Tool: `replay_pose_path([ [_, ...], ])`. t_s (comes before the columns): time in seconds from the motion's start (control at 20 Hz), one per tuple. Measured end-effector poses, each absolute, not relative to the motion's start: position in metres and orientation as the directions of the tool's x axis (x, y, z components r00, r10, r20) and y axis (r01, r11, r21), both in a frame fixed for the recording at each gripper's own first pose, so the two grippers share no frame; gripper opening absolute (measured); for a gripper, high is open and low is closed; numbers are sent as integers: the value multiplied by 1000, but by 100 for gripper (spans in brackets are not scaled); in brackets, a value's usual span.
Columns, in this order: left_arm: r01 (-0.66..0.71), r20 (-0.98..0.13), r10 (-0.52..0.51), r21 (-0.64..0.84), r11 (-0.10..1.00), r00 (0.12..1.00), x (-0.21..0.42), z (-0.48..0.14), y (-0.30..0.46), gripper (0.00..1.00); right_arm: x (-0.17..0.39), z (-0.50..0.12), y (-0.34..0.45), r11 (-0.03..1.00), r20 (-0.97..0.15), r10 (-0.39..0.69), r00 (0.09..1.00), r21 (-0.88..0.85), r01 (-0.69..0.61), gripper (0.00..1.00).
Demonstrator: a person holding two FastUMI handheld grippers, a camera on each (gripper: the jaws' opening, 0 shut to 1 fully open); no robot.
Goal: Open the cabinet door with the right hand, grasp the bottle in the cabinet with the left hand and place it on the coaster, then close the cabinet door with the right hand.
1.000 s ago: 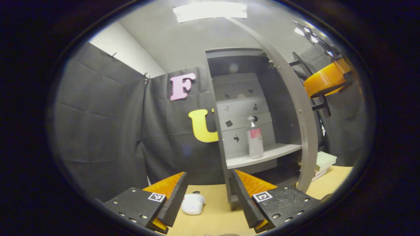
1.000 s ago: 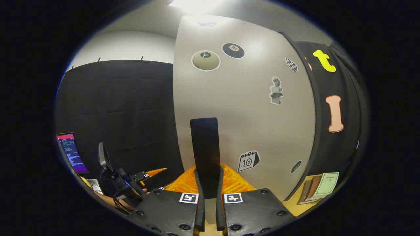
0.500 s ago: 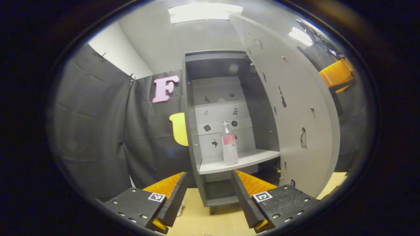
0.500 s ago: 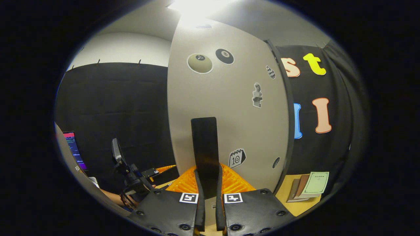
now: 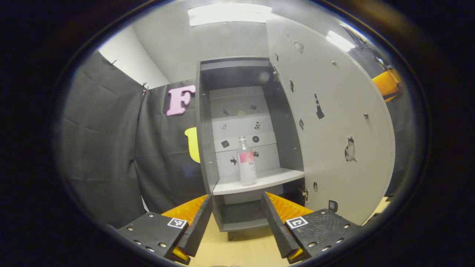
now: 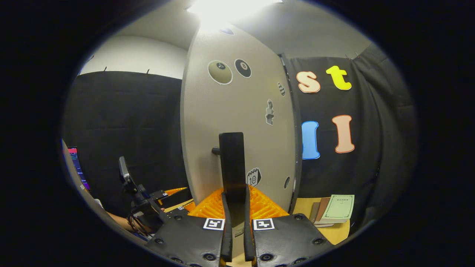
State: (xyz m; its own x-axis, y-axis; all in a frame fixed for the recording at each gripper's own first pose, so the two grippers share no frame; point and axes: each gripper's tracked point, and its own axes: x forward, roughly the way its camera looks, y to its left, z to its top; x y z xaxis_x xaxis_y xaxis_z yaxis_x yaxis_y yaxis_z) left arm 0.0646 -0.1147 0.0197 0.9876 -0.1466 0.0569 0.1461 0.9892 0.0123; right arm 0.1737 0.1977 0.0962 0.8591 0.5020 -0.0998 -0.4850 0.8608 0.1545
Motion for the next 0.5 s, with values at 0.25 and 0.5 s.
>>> replay_pose_path([
  [0.25,153,56,-153,19,988,987,53,22,-130,80,180,95,176,912,-82,403,912,124,-392,14],
  [0.5,142,55,-143,29,989,988,40,26,-139,80,202,93,142,959,-66,270,961,106,-262,13],
])
